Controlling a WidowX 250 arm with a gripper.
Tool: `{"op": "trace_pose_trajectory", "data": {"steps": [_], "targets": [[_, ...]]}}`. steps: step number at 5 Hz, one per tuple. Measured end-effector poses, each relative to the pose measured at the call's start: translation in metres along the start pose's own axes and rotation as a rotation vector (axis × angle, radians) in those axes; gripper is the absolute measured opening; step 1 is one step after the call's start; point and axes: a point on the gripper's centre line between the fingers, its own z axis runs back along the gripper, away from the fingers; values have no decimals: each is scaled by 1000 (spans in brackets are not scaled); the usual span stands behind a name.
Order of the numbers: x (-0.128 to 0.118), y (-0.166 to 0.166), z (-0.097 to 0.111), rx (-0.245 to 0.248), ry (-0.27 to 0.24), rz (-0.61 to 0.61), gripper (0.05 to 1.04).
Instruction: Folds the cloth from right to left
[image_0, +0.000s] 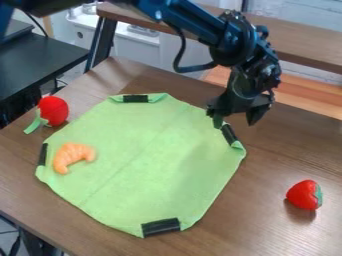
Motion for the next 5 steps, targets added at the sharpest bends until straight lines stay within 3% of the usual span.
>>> {"op": "trace_pose_trajectory", "data": {"steps": [2,3,4,5], "targets": [[-15,-4,-22,29,-17,-56,1000],[-18,-7,-29,10,-25,-76,959],[-13,-9,-33,17,-49,-76,709],[-14,-8,-33,26,-41,-75,410]]}}
